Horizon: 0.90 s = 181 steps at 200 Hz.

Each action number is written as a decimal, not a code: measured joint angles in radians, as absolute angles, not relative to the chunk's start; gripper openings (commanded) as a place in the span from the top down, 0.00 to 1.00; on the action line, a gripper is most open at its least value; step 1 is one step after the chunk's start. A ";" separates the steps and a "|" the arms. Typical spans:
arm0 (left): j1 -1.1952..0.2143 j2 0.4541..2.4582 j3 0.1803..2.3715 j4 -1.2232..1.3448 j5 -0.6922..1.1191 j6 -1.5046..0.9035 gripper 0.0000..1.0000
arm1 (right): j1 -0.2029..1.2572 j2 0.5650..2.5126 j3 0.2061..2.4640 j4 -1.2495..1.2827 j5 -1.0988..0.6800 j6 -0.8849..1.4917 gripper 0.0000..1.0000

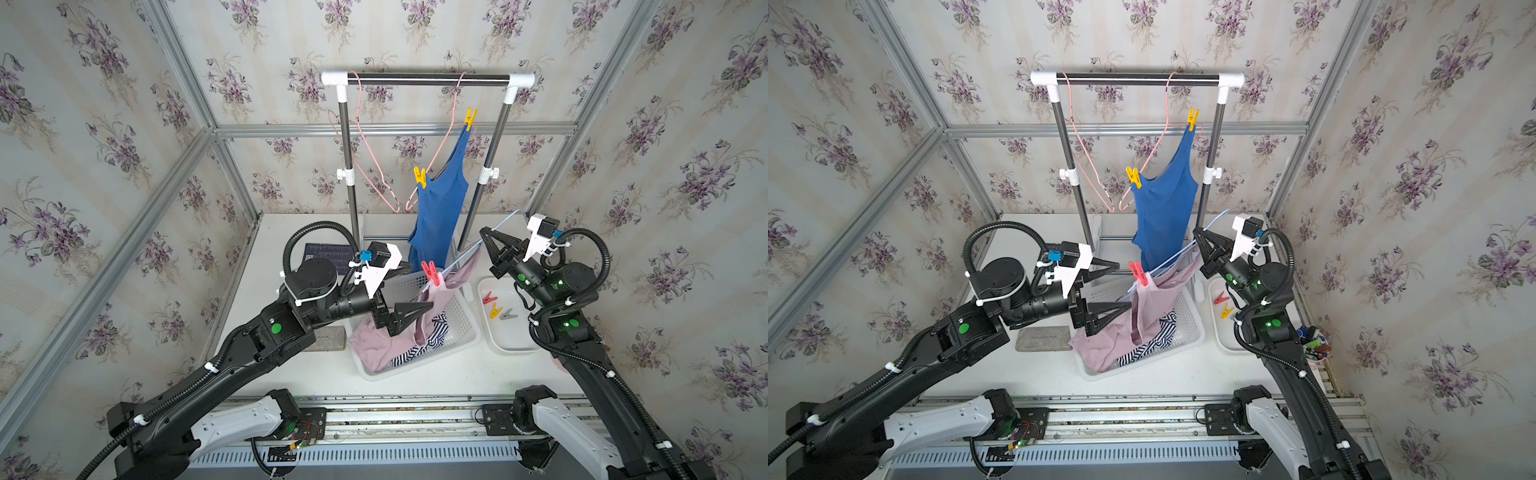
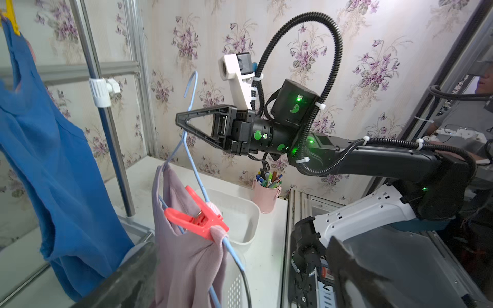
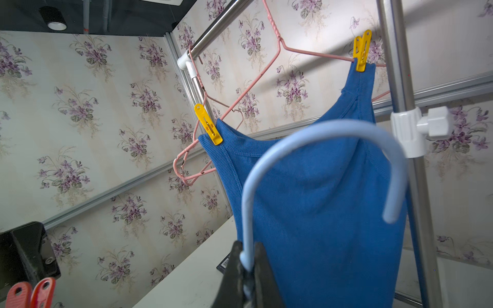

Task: Remove the clothespins securing tank tops to the hanger
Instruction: Remove the clothespin from the hanger.

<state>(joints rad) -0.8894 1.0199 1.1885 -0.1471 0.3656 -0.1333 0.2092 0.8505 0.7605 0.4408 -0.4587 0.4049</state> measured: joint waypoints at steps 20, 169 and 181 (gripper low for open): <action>-0.875 1.048 1.226 -0.193 0.369 -0.188 0.01 | 0.212 0.851 0.760 0.420 -0.428 0.374 1.00; -0.785 1.237 1.349 -0.275 0.370 -0.515 0.18 | 0.216 0.905 0.753 0.429 -0.367 0.311 1.00; -0.785 1.251 1.361 -0.273 0.371 -0.525 0.22 | 0.216 0.910 0.751 0.429 -0.363 0.310 1.00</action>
